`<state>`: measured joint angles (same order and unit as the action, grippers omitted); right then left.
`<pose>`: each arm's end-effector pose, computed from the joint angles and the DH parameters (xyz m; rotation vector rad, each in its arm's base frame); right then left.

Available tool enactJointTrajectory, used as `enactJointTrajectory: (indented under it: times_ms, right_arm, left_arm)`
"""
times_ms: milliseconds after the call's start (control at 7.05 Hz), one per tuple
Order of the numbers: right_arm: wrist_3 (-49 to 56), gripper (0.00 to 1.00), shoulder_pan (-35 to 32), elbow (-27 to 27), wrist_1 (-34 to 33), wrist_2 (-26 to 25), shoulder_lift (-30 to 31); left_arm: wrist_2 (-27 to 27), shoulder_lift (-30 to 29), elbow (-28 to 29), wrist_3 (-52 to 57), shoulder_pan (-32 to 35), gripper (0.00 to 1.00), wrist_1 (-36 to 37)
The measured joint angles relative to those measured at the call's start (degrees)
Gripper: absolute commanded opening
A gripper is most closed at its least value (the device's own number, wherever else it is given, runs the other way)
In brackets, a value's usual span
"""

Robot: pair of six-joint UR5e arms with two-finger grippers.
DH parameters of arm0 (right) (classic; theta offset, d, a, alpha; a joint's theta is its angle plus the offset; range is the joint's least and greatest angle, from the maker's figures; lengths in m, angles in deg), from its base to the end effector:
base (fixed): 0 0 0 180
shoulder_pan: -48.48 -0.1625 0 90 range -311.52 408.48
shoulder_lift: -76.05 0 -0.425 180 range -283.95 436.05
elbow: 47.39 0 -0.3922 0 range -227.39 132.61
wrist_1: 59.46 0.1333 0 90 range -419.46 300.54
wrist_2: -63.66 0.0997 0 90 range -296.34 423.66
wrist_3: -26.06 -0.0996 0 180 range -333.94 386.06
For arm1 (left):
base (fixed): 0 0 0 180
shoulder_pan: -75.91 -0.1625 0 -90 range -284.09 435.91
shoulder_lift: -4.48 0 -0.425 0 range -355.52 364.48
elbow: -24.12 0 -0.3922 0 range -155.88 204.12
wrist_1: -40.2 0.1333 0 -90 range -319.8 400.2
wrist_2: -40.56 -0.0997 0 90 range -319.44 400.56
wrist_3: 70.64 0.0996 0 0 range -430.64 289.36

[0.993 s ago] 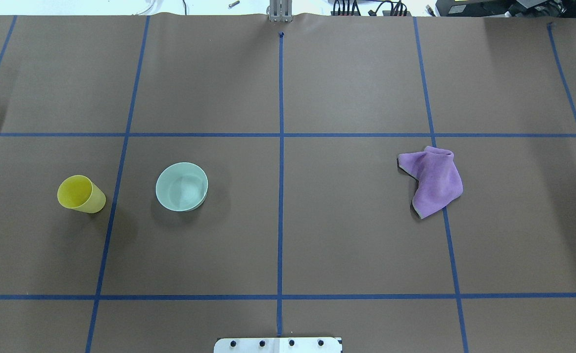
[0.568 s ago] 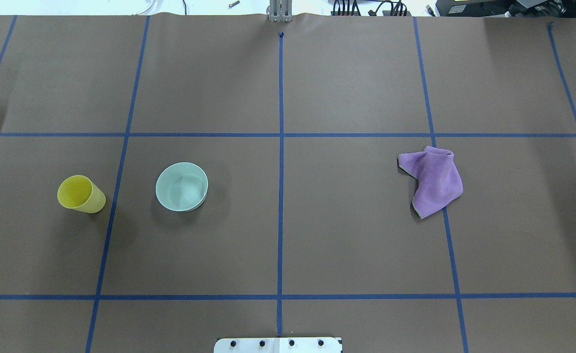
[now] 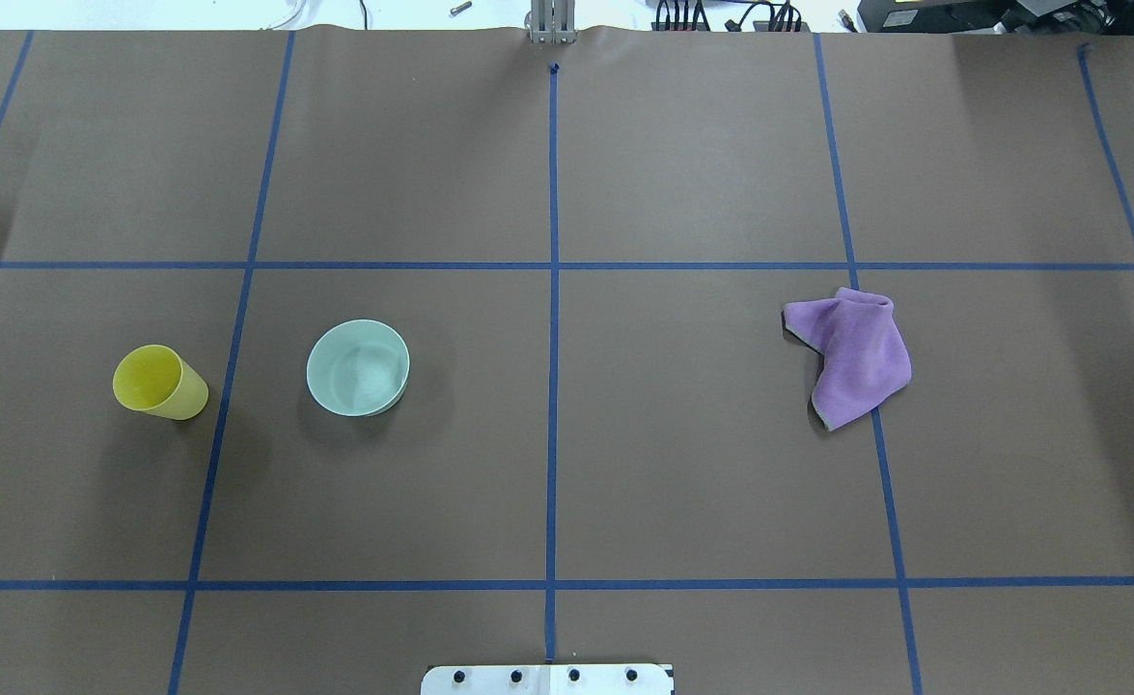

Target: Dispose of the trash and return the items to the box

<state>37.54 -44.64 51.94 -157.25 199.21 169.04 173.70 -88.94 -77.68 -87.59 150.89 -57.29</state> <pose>0.0874 -0.4615 0.6159 0.0773 -0.7921 -0.1281 0.0728 -0.5228 0.5123 0.1581 0.8178 0.1175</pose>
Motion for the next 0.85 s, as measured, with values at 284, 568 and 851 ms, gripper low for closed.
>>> enactJointTrajectory:
  times_ms: [284, 568, 851]
  right_arm:
    - [-1.3, 1.00, 0.6, 1.7, 0.0, 0.9, 0.6]
    - [-2.0, 1.00, 1.7, 2.3, 0.3, 1.0, 1.0]
    - [-2.1, 1.00, 2.1, 2.2, 0.5, 0.9, 1.3]
  left_arm:
    - [-0.6, -1.1, -2.2, -12.3, -7.4, 0.98, -0.3]
    - [-1.9, -1.0, -4.2, -18.4, -12.6, 0.98, -0.7]
    - [-3.1, -0.8, -4.4, -21.6, -17.8, 0.98, -2.0]
